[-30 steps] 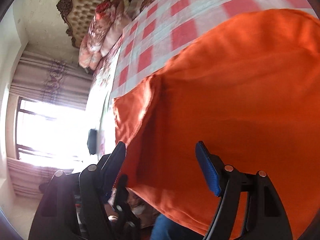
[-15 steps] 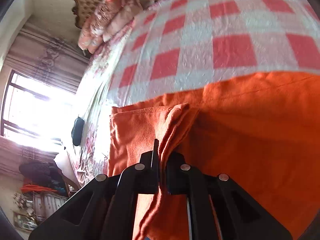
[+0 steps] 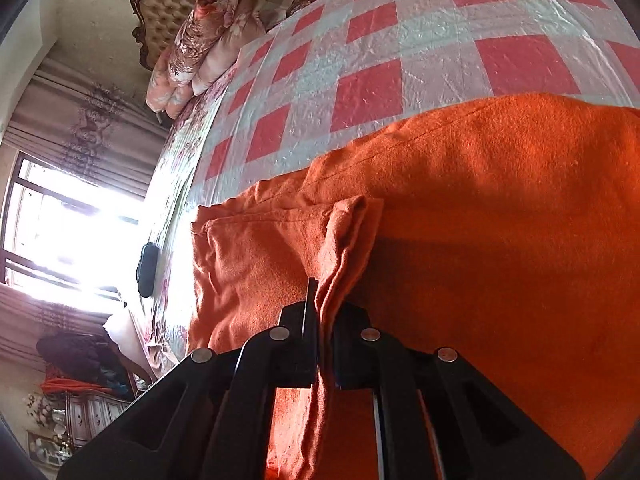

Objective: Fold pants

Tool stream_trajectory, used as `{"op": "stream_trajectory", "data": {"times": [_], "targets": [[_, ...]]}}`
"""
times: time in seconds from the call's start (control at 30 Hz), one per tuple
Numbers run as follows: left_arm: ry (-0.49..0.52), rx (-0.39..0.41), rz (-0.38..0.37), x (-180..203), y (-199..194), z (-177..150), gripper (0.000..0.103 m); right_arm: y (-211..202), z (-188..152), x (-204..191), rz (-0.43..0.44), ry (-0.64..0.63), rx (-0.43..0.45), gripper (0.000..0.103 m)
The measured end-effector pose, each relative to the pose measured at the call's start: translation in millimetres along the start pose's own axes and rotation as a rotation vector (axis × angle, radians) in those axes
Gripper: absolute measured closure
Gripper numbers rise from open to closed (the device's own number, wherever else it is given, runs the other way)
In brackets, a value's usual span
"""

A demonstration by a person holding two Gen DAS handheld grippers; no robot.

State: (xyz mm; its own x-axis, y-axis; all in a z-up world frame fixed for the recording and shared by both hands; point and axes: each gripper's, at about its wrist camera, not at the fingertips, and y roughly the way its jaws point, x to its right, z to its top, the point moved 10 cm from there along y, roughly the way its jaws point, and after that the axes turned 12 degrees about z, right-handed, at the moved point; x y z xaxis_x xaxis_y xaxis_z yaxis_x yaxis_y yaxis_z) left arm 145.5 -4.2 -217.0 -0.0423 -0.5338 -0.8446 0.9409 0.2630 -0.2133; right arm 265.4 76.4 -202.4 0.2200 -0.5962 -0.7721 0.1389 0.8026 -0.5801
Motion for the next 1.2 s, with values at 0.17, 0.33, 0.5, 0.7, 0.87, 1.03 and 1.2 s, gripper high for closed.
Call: {"op": "stream_trajectory", "data": {"times": [0.17,0.33,0.5,0.7,0.87,1.03,1.2], "targets": [[0.003,-0.003,-0.007,6.9,-0.1,0.5,0.087,-1.2,0.3,-7.1,-0.032,-0.049,-0.002,0.095],[-0.041,-0.026,-0.067,11.1,-1.6,1.4,0.082,1.1,-3.0,-1.6,-0.066,-0.070,-0.002,0.095],[-0.224,-0.022,-0.243,-0.9,-20.3,9.9,0.065,0.7,-5.9,-6.1,-0.150,-0.155,0.003,0.095],[-0.619,-0.099,-0.371,-84.4,-36.6,-30.1,0.055,-3.5,-6.8,-5.7,-0.258,-0.232,0.010,0.095],[-0.992,-0.315,-0.314,-180.7,31.9,-132.2,0.082,-33.1,-6.9,-7.4,-0.419,-0.281,0.097,0.090],[-1.052,-0.356,-0.473,-198.2,109.3,-143.4,0.089,-26.1,-47.6,-59.7,-0.259,-0.377,0.098,0.091],[-0.916,-0.414,-0.623,-153.6,172.8,-118.9,0.089,5.3,-83.3,-46.1,-0.311,-0.394,0.002,0.091]]}}
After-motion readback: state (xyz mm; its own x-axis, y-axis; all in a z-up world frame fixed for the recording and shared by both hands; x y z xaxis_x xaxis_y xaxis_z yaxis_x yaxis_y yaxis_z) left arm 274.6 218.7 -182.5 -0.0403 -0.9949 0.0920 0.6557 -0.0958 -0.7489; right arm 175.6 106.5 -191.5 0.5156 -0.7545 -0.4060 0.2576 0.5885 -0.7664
